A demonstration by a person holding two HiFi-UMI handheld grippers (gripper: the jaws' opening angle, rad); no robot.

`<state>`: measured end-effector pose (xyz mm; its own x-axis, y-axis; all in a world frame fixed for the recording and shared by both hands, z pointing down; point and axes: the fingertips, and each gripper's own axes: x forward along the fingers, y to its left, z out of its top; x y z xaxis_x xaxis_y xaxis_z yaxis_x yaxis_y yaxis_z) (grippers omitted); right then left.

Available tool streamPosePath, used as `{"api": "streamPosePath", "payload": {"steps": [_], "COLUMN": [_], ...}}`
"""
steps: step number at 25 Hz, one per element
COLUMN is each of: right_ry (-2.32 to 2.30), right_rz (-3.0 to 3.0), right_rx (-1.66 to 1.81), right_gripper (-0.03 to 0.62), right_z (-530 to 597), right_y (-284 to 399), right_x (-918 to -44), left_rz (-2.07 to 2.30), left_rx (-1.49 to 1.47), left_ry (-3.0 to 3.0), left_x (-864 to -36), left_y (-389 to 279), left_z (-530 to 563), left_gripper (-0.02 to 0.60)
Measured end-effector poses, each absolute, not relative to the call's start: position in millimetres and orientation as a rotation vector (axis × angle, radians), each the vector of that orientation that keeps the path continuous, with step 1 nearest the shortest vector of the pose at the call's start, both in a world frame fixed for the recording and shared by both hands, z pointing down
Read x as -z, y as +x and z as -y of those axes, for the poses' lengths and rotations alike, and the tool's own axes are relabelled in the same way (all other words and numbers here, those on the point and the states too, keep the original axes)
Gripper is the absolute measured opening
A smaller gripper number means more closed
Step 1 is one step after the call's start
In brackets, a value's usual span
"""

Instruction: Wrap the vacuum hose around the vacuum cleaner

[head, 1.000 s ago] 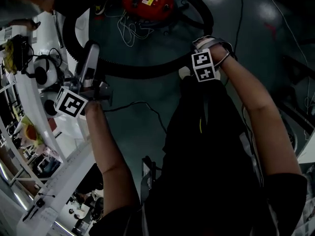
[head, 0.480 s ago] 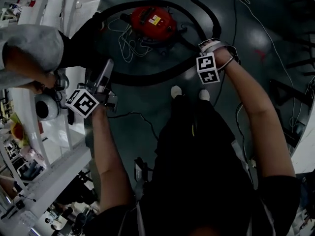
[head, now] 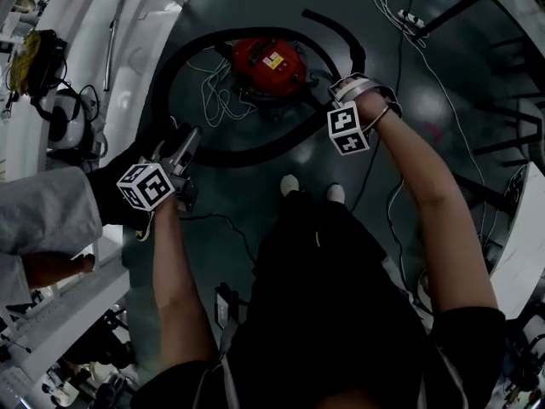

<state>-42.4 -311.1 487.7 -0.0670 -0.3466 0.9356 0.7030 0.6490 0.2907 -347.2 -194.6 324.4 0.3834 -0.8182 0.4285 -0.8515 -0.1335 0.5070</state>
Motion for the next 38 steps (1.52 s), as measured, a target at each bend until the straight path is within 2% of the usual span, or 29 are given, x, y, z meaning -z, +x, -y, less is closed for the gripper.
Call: {"api": "streamPosePath", "payload": {"steps": [19,38], "right_ry": [-0.410,-0.519], "right_rz": [1.287,1.259], "right_rx": [1.064,1.168], "right_gripper": [0.179,0.179], "right_z": [332,396], "right_y": [-116,-132], "right_x": [-478,-504], "left_rz": [1.489,1.650], "left_rx": [-0.190,-0.255], "left_ry": [1.809,1.508], "left_x": [-390,-457], "left_y": [-404,-413], "left_z": [174,209], "left_gripper": [0.184,0.178]}}
